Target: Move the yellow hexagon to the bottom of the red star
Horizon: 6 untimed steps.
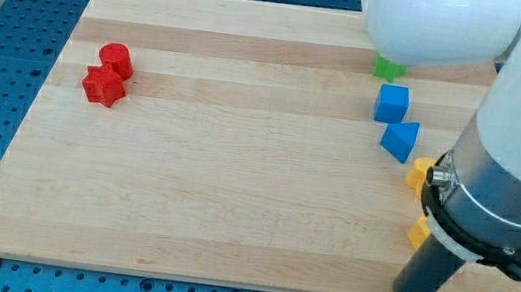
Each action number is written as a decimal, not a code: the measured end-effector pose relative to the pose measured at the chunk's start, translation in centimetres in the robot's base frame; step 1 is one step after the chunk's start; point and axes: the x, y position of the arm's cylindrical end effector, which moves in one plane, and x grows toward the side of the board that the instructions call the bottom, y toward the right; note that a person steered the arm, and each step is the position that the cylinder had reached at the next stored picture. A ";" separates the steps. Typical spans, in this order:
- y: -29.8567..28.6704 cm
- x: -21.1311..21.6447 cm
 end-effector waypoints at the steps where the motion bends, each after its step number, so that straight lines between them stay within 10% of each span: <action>1: 0.9 -2.0; 4: -13.4 -4.6; 6: -11.9 -2.4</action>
